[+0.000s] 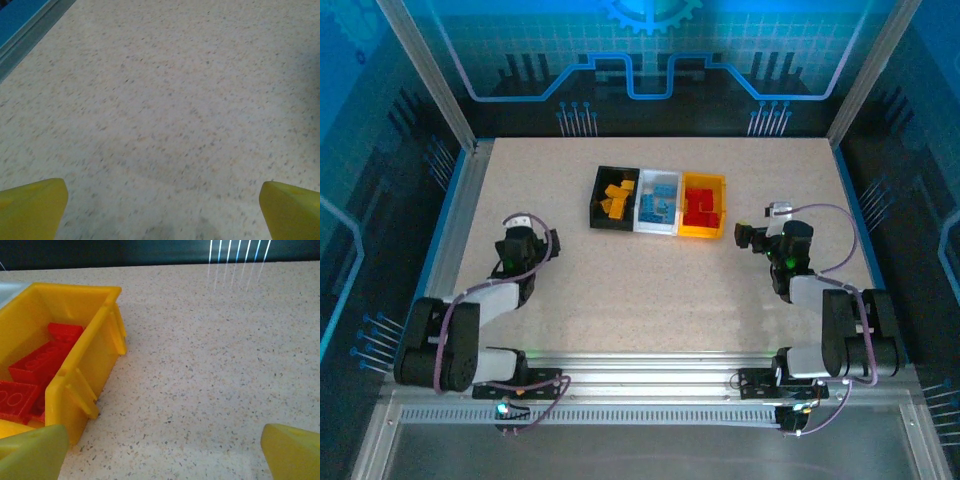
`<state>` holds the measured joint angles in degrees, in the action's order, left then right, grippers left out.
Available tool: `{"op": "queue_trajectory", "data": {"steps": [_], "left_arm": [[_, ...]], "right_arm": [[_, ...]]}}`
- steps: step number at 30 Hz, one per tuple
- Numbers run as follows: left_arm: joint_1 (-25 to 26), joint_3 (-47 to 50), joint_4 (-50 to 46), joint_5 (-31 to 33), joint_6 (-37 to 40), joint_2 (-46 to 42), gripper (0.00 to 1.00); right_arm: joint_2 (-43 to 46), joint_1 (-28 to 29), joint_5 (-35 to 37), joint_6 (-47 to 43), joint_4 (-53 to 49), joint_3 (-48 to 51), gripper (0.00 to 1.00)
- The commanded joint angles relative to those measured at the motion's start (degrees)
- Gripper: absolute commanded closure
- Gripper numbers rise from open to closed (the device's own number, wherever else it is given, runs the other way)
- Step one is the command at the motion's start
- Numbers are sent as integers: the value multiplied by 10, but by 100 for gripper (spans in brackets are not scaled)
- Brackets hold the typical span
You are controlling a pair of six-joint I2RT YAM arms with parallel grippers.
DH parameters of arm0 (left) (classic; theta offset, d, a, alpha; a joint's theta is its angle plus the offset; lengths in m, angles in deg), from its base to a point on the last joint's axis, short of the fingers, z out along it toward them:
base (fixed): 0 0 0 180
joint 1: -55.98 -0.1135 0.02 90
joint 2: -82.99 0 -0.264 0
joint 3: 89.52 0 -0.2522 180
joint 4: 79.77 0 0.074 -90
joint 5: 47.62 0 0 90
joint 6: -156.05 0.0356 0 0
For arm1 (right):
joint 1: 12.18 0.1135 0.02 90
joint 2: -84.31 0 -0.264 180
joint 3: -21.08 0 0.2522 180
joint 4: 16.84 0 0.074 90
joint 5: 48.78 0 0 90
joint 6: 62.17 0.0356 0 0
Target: Sort the legos into containers by color
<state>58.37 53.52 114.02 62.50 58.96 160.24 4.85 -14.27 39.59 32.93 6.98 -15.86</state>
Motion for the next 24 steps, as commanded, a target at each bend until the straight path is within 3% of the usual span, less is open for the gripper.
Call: {"op": "queue_trajectory", "data": {"steps": [1,9,13,16,24], "left_arm": [[-7,-33,72,-37,27,31,1],[-7,-31,150,-116,74,89,1],[-10,-13,183,-124,72,92,1],[-16,23,264,-152,75,112,1],[-21,33,285,-89,48,114,1]], "right_arm": [[-9,-12,-7,5,17,-9,0],[-11,-12,-8,5,10,-13,0],[-13,-11,-9,3,2,-19,0],[-15,-8,-8,1,-3,-24,0],[-12,-3,-1,-2,-1,-22,0]]}}
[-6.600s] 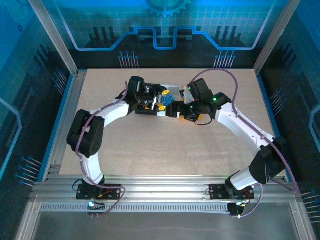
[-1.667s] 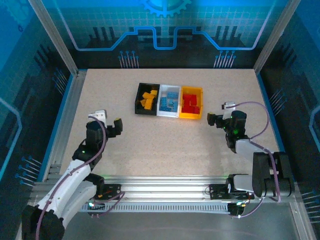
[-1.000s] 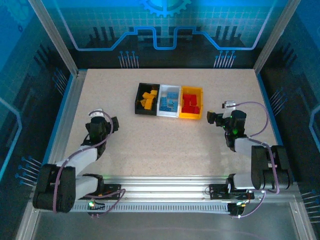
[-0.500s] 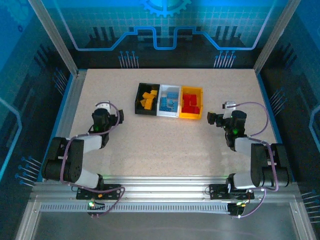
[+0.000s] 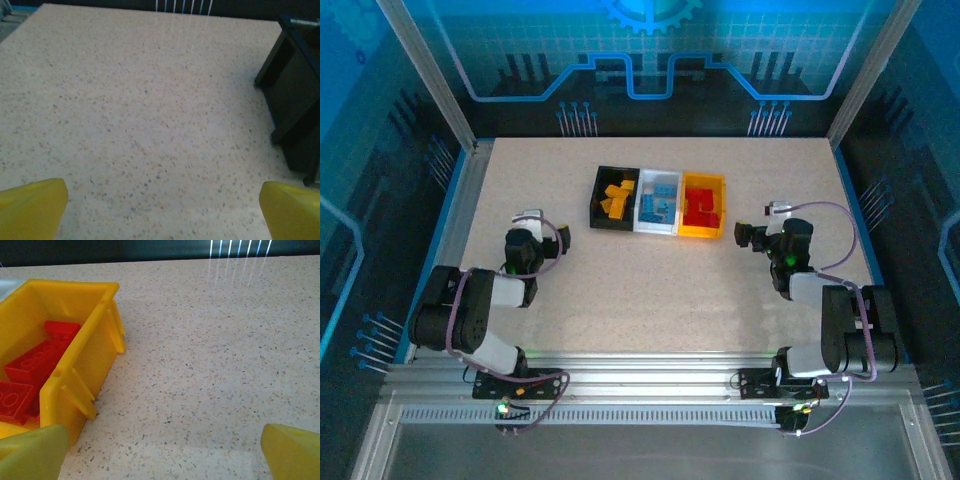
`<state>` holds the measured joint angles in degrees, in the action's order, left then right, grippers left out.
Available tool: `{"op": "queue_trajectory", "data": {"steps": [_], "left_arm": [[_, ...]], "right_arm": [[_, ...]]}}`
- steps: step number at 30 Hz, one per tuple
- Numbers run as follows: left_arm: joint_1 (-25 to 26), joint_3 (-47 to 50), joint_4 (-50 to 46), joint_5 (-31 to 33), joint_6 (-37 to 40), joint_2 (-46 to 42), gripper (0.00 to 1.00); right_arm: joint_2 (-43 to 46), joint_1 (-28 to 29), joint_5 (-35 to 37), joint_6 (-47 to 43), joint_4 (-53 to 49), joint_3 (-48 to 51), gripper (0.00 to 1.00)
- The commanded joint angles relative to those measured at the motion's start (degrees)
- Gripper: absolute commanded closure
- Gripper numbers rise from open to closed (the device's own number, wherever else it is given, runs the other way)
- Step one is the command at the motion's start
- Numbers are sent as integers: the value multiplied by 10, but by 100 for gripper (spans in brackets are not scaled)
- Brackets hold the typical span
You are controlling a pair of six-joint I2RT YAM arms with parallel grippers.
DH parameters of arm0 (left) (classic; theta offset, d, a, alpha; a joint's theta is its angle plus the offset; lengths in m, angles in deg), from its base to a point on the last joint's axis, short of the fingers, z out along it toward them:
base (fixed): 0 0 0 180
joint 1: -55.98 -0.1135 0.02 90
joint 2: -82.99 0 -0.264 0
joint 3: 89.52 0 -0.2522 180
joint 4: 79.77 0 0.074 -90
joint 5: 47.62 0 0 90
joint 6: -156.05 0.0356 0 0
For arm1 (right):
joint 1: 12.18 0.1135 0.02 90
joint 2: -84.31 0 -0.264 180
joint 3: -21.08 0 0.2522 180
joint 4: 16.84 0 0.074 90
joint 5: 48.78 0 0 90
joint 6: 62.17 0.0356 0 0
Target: Sort the legos into containers by color
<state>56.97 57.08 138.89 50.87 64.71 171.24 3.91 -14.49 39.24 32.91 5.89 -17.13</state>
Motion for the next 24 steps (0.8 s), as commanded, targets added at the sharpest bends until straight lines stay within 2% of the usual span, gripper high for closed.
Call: {"op": "queue_trajectory", "data": {"steps": [1,16,24], "left_arm": [[-7,-4,36,29,-10,5,1],[-6,-5,35,28,-8,5,1],[-6,-10,28,16,-3,5,1]], "right_arm": [[-2,0,4,-2,12,-6,0],[44,0,70,23,116,78,0],[15,8,66,13,154,82,0]]}}
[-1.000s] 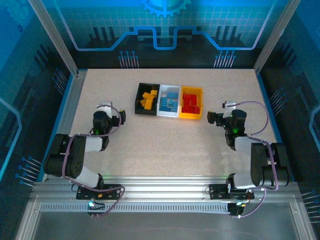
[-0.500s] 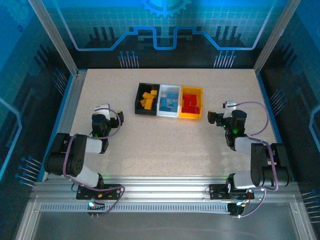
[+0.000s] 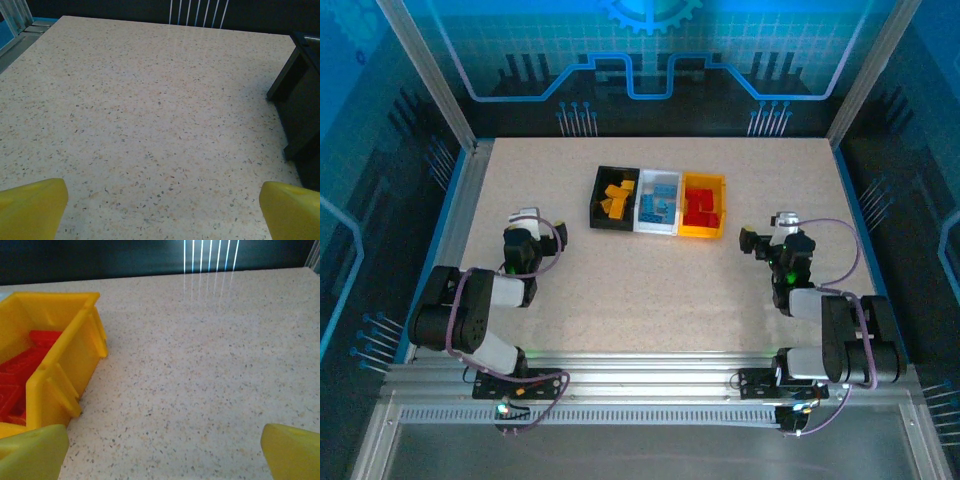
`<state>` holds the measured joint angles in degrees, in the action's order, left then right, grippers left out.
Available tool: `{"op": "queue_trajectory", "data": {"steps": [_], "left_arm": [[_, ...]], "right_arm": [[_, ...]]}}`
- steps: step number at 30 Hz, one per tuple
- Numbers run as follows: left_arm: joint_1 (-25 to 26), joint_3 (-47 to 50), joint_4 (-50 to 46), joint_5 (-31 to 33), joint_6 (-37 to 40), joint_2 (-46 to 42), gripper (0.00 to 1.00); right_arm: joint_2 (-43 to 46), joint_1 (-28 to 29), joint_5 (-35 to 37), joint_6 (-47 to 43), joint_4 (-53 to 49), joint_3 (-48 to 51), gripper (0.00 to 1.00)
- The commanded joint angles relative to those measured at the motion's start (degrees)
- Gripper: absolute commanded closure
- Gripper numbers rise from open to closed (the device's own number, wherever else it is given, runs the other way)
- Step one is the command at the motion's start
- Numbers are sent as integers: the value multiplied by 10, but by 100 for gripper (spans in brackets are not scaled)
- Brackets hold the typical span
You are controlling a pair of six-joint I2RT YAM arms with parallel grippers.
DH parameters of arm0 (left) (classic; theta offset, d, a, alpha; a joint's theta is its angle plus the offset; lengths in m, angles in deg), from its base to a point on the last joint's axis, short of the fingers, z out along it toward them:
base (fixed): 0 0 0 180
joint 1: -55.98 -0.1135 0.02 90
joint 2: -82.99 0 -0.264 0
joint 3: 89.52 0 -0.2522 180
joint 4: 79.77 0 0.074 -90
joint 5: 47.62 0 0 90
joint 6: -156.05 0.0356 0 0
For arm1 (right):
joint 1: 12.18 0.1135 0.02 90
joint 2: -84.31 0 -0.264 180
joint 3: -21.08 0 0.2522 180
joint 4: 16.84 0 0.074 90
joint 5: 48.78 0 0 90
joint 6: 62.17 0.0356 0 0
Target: Sort the legos into containers by color
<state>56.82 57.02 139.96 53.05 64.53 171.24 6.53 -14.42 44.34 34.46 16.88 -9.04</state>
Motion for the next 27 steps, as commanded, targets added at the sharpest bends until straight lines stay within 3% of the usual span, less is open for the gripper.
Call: {"op": "queue_trajectory", "data": {"steps": [1,6,12,27], "left_arm": [[-5,-9,17,-6,-1,5,1],[-4,-10,17,-6,-1,5,1],[-4,-10,15,-6,0,6,1],[-3,-10,16,-5,0,6,1]], "right_arm": [[-17,14,14,-10,44,-3,0],[-73,27,5,-31,64,-20,0],[-85,56,7,-68,-38,-83,0],[-85,57,8,-69,-38,-83,0]]}}
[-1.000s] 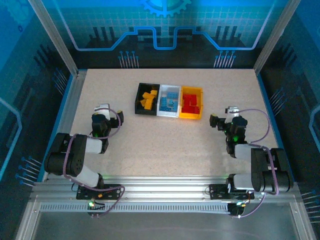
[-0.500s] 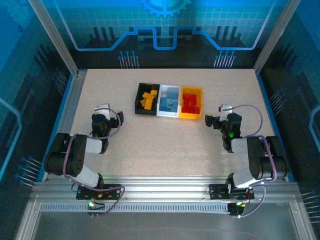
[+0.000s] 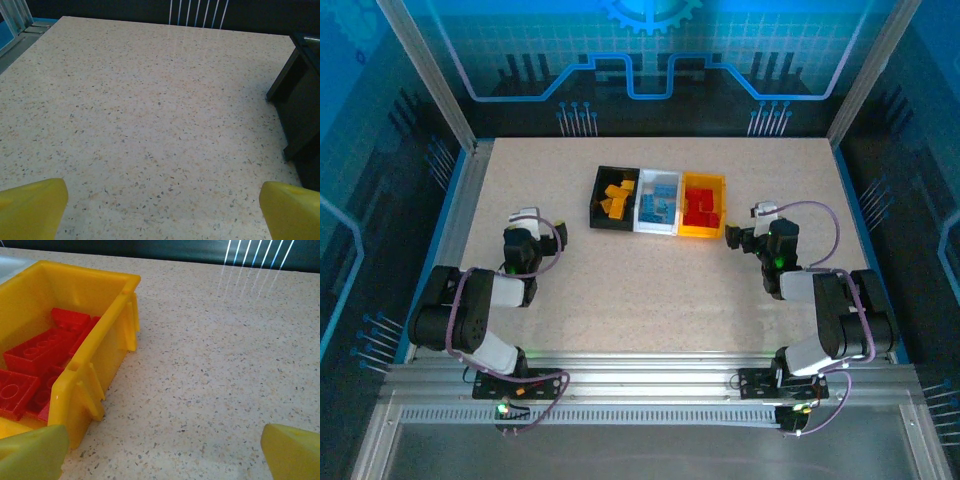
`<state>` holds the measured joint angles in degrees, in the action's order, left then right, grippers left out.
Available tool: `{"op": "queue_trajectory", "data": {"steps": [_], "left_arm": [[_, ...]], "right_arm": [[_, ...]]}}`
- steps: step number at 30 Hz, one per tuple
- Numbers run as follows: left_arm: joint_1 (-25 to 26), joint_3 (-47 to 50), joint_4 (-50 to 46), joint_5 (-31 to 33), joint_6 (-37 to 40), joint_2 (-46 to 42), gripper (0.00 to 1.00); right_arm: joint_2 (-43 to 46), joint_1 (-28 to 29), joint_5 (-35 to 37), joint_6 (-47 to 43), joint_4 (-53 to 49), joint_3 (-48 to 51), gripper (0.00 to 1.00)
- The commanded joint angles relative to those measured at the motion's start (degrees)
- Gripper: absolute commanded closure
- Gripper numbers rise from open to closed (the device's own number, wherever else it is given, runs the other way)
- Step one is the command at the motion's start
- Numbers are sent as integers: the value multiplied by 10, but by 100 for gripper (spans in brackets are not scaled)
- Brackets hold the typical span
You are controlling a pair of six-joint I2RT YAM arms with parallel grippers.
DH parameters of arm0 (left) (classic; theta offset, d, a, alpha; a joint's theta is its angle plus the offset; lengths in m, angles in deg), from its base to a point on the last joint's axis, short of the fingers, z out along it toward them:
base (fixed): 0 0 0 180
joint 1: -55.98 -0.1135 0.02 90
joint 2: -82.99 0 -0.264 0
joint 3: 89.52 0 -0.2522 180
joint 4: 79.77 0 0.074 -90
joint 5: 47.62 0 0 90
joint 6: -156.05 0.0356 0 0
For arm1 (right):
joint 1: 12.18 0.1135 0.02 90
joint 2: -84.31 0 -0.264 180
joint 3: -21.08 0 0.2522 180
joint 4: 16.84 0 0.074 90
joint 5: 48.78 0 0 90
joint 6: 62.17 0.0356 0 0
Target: Sort the legos into containers by color
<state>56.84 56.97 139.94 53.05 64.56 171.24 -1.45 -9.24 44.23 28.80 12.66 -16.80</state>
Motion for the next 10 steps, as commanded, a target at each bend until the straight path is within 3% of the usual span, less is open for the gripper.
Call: {"op": "queue_trajectory", "data": {"steps": [1,10], "left_arm": [[-3,-10,15,-5,0,6,1],[-4,-10,15,-5,0,6,1]], "right_arm": [[-5,7,11,-13,4,-5,0],[-5,7,9,-14,2,-6,0]]}}
